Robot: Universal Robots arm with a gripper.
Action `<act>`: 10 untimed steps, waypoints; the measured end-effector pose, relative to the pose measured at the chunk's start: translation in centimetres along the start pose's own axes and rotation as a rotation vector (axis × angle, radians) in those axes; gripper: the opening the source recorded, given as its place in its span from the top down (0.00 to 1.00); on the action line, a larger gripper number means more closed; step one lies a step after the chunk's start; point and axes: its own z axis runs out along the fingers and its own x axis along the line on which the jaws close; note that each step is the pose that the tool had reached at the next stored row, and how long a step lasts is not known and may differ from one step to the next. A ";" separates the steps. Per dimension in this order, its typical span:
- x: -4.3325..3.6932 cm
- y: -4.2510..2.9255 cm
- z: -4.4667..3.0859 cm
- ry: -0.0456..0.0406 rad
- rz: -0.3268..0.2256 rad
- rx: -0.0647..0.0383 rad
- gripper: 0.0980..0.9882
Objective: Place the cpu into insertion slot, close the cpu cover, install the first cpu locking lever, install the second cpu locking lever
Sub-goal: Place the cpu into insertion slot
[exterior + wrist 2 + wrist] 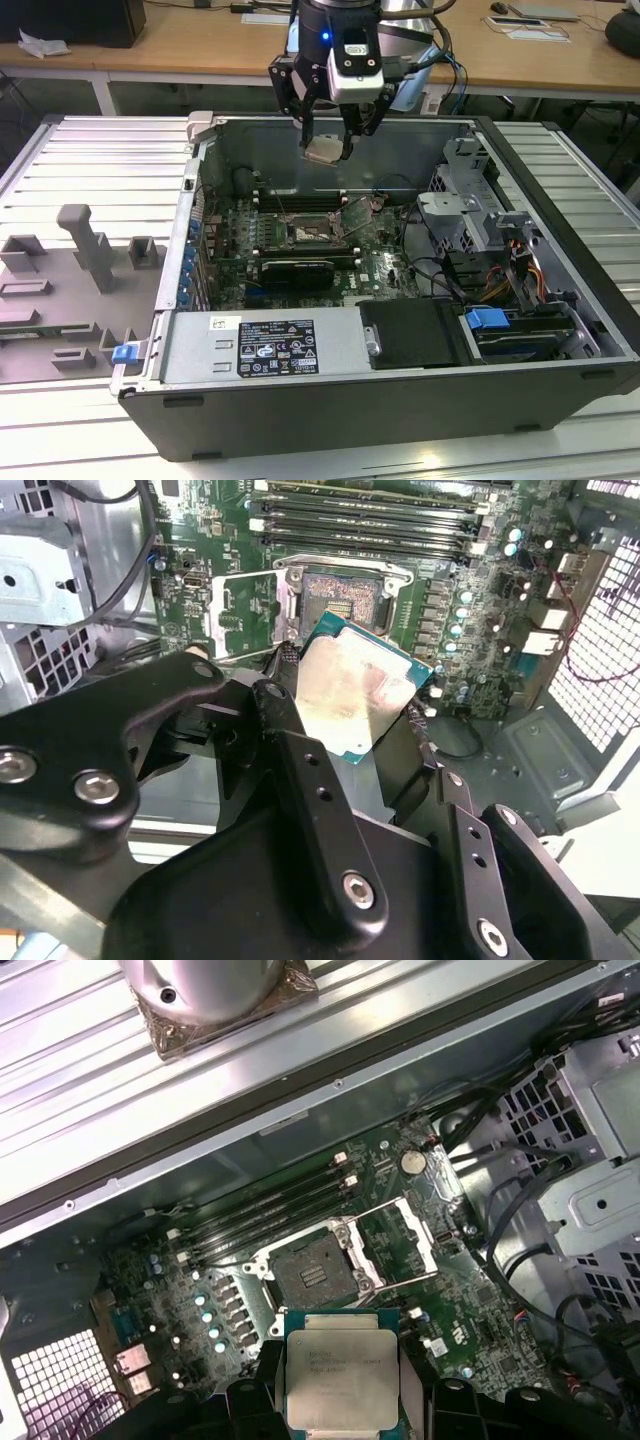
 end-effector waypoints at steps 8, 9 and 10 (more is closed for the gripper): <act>0.00 0.00 0.01 -0.0032 0.035 -0.001 0.50; 0.00 0.00 0.01 -0.0037 0.041 -0.001 0.50; 0.00 0.00 0.01 -0.0040 0.044 -0.001 0.50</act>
